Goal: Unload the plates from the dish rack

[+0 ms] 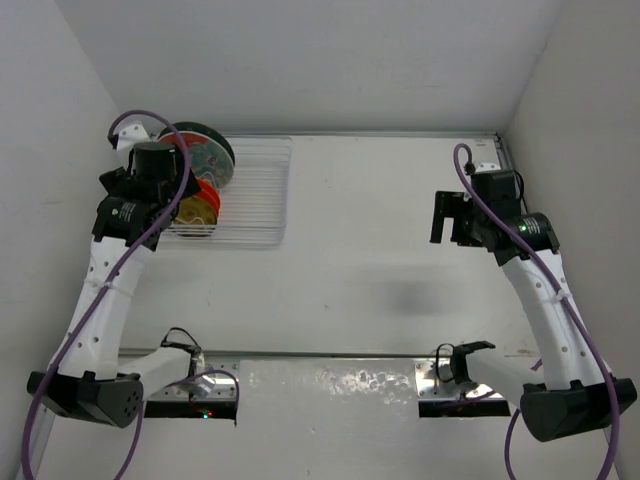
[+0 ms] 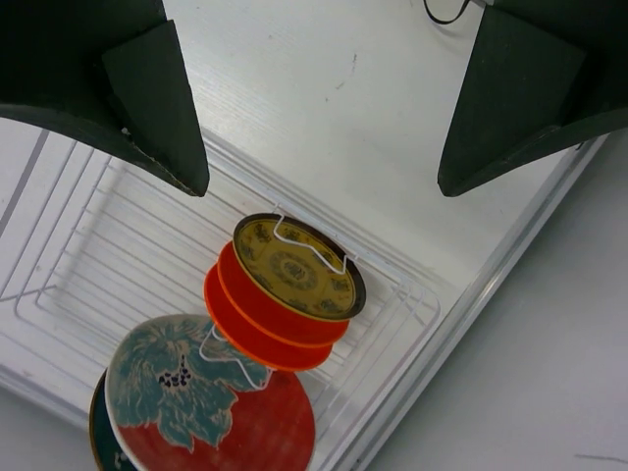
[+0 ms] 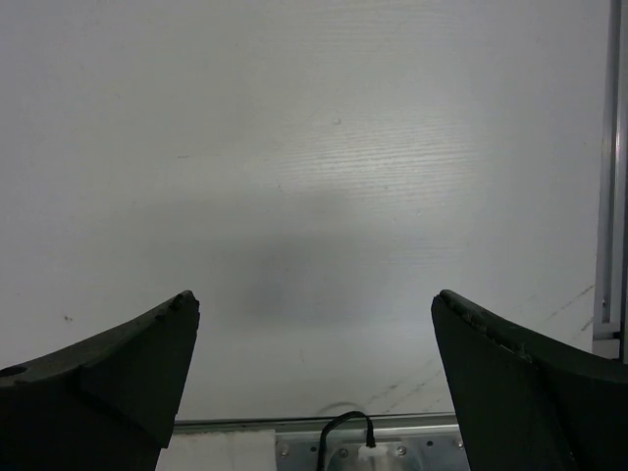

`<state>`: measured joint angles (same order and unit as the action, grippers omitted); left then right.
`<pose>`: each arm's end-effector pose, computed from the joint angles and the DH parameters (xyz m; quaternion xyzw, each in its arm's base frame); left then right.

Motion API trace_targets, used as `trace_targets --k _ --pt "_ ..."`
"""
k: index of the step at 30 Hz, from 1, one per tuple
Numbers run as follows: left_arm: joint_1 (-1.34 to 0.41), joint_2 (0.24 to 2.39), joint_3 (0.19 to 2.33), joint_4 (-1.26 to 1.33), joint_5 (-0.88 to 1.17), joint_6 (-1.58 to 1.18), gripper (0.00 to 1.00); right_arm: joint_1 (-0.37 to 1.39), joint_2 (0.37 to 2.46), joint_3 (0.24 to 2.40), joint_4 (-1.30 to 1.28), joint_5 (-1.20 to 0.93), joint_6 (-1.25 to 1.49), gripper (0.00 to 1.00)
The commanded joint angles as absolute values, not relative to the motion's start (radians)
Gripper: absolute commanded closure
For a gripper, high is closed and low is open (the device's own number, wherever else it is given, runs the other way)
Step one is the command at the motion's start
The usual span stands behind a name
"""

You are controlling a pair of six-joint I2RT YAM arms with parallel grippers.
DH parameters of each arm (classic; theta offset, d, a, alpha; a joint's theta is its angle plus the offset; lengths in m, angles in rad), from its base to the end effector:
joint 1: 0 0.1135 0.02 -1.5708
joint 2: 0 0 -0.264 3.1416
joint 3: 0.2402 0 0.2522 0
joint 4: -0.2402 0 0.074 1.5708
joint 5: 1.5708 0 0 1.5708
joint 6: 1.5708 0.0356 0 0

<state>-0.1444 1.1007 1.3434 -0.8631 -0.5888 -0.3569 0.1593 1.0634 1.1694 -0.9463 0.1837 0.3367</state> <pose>0.2088 -0.0104 0.4057 -0.2222 0.8321 0.1414 0.4881 0.2002 0.0256 0.3486 0.1150 0.9235 0.0043 0.3658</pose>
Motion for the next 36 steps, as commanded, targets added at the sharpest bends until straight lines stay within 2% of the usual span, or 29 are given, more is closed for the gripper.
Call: trace_targets --k 1,6,12,14,17,19,20,25,26,30,31,36 --pt "-0.152 1.111 1.414 -0.888 -0.629 -0.393 0.00 0.156 1.052 1.189 -0.908 0.209 0.344 0.01" --pt "-0.150 1.155 1.488 -0.963 -0.609 -0.472 0.00 0.156 1.054 1.203 -0.904 0.192 0.348 0.01" --pt "-0.137 1.239 1.600 -1.069 -0.621 -0.820 0.00 0.155 1.042 1.140 -0.867 0.098 0.403 0.01" --pt "-0.117 1.244 1.579 -1.042 -0.646 -0.989 0.00 0.156 1.054 1.135 -0.865 0.066 0.420 0.01" --pt "-0.062 1.261 1.557 -0.953 -0.612 -1.086 0.00 0.156 1.071 1.129 -0.861 -0.026 0.426 0.01" --pt "-0.028 1.327 1.566 -0.934 -0.560 -1.123 0.10 0.158 1.078 1.126 -0.873 -0.075 0.426 0.01" --pt "0.056 1.377 1.551 -0.925 -0.410 -1.147 0.15 0.156 1.083 1.121 -0.880 -0.084 0.420 0.01" --pt "0.144 1.485 1.479 -0.856 -0.227 -1.190 0.18 0.156 1.062 1.094 -0.882 -0.092 0.413 0.01" --pt "0.147 1.499 1.473 -0.842 -0.219 -1.189 0.19 0.156 1.054 1.080 -0.874 -0.097 0.411 0.01" --pt "0.164 1.578 1.473 -0.822 -0.180 -1.175 0.32 0.158 1.049 1.062 -0.877 -0.109 0.403 0.01" --pt "0.167 1.595 1.470 -0.819 -0.170 -1.174 0.39 0.158 1.049 1.060 -0.882 -0.107 0.400 0.01" --pt "0.179 1.612 1.408 -0.808 -0.155 -1.181 0.50 0.158 1.048 1.057 -0.887 -0.091 0.388 0.01"
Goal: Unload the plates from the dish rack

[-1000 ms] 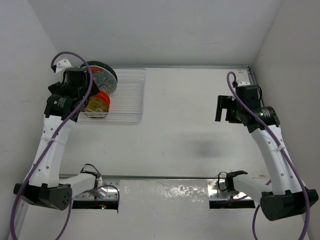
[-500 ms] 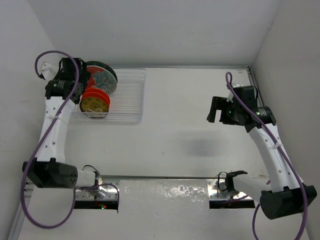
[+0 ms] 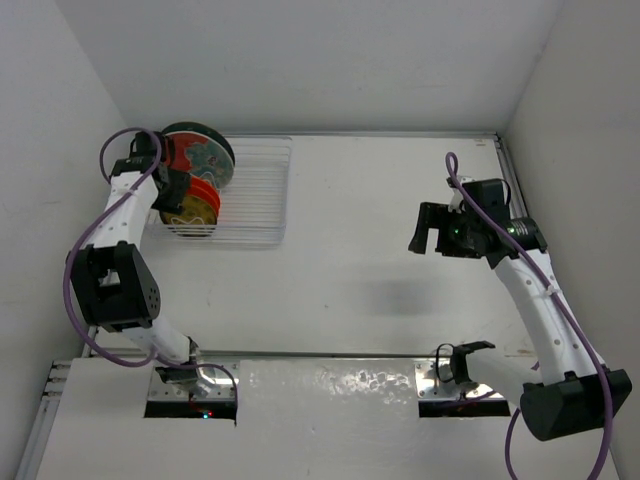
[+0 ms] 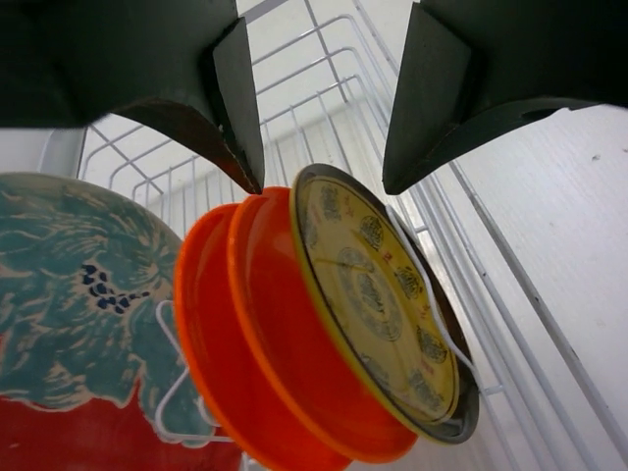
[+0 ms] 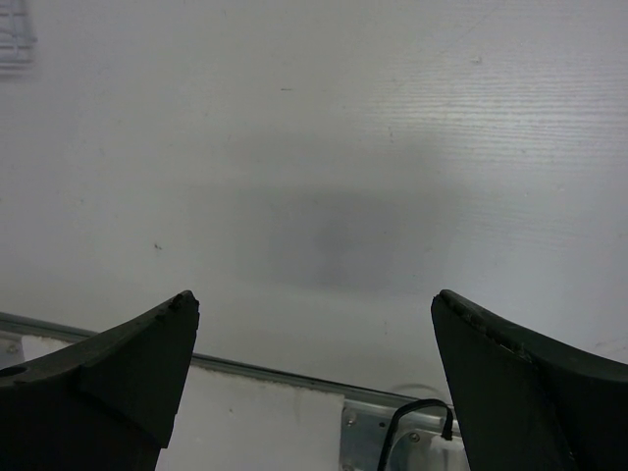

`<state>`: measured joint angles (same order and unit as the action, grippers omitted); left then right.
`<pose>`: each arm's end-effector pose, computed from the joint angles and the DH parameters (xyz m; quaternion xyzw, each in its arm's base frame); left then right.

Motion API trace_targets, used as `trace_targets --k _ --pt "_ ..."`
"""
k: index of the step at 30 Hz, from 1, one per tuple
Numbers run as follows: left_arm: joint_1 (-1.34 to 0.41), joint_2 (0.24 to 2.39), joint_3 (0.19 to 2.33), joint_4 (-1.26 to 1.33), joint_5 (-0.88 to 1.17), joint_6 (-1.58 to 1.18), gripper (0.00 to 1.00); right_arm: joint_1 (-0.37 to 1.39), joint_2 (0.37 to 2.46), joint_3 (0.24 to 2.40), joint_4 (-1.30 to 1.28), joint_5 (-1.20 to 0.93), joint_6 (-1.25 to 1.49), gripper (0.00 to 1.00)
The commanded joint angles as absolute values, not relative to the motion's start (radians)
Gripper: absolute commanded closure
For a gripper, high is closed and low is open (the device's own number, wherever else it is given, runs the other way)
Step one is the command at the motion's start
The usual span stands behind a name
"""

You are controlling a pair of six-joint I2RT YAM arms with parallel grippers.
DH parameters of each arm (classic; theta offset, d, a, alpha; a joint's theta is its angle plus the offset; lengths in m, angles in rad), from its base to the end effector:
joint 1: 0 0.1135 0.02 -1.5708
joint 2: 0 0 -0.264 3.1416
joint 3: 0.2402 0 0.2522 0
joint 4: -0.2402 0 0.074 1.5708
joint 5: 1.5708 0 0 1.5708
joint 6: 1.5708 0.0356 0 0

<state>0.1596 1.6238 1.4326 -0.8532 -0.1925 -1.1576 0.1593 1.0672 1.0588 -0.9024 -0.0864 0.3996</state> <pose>0.3352 0.0609 0.2953 -0.6080 0.7448 -0.0425 0.2718 0.2021 0.0356 0.3162 0.0994 0.9400 0.1286 0.2999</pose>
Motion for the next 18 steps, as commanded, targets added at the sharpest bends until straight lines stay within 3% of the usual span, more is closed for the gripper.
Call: trace_targets --k 1,18 --pt "0.181 1.612 1.399 -0.804 -0.158 -1.184 0.52 0.158 1.049 1.055 -0.882 -0.091 0.388 0.01" --pt "0.184 1.617 1.298 -0.617 -0.225 -1.207 0.63 0.169 1.117 1.095 -0.870 -0.129 0.394 0.01"
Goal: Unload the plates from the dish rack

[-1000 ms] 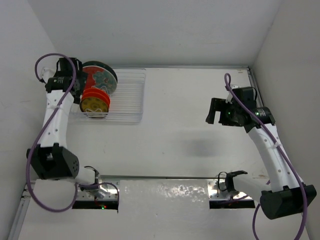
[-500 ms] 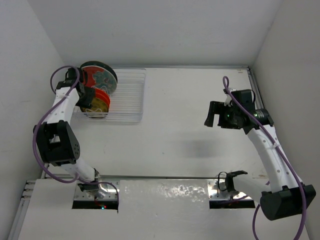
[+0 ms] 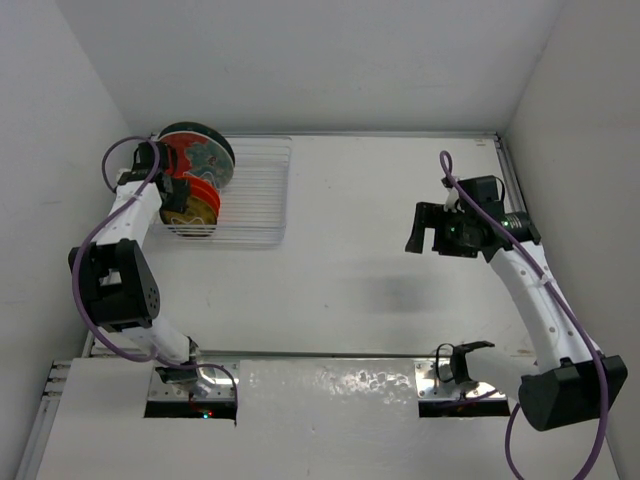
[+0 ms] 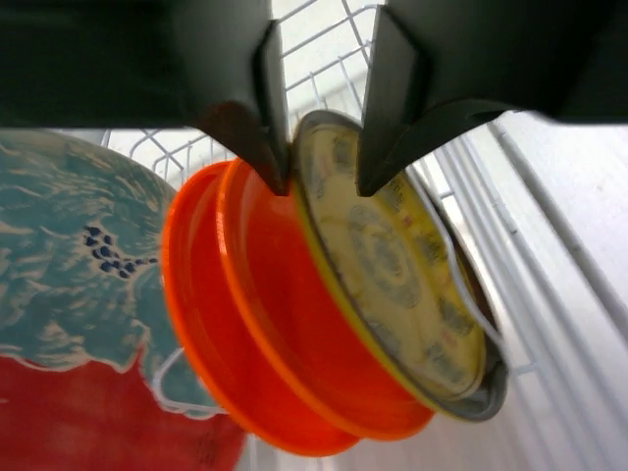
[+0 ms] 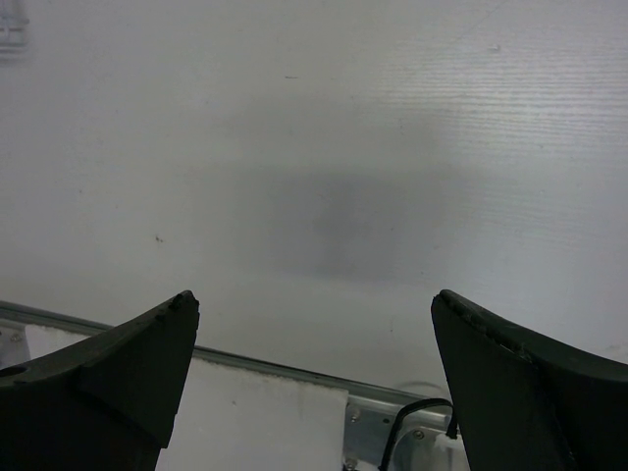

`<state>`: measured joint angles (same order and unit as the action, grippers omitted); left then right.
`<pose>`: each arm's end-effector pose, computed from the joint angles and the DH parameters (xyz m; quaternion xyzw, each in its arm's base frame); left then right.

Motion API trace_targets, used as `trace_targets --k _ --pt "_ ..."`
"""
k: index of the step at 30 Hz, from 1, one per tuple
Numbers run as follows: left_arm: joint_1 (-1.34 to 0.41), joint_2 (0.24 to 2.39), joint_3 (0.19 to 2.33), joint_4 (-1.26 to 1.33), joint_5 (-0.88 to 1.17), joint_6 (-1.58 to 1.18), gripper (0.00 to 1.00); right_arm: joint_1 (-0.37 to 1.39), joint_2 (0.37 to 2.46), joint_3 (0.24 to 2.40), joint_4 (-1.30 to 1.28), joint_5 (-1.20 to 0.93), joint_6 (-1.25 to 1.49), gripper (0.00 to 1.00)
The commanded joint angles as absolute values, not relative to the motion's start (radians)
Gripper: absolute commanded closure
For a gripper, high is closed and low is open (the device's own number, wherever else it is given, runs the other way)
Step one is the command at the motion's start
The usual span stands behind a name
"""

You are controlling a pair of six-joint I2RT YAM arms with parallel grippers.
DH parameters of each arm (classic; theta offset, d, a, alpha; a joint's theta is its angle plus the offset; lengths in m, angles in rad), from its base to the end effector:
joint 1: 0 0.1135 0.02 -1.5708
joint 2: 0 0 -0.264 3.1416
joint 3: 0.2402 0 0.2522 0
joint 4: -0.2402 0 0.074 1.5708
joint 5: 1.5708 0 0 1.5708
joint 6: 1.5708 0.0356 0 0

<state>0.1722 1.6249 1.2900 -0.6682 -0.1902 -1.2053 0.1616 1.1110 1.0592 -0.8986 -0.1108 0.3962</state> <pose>0.3377 0.0656 0.2614 -0.6279 0.7209 -0.0584 0.2874 0.2107 0.0383 0.3083 0.0945 0.9463 0.1346 0.2785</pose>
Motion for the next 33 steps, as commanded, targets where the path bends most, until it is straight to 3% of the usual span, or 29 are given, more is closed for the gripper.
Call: trace_targets --k 1,3,9,17,23,25,30,33 --pt "0.187 1.614 1.299 -0.621 -0.227 -1.207 0.72 0.169 1.120 1.095 -0.867 -0.130 0.394 0.01" --pt "0.187 1.611 1.313 -0.640 -0.238 -1.203 0.82 0.170 1.126 1.097 -0.864 -0.132 0.396 0.01" --pt "0.187 1.566 1.353 -0.663 -0.262 -1.167 0.99 0.170 1.146 1.129 -0.867 -0.127 0.397 0.01" --pt "0.187 1.562 1.517 -0.761 -0.209 -1.016 1.00 0.170 1.167 1.147 -0.861 -0.115 0.402 0.01" --pt "0.149 1.428 1.586 -0.664 -0.221 -0.826 1.00 0.170 1.177 1.154 -0.857 -0.081 0.411 0.01" --pt "0.069 1.439 1.624 -0.614 -0.203 -0.714 1.00 0.170 1.181 1.161 -0.867 -0.051 0.422 0.01" --pt "-0.339 1.601 1.863 -0.555 -0.271 -0.401 1.00 0.164 1.204 1.207 -0.884 0.061 0.520 0.01" --pt "-0.581 1.730 1.992 -0.552 -0.296 -0.163 1.00 0.105 1.201 1.226 -0.802 -0.053 0.592 0.01"
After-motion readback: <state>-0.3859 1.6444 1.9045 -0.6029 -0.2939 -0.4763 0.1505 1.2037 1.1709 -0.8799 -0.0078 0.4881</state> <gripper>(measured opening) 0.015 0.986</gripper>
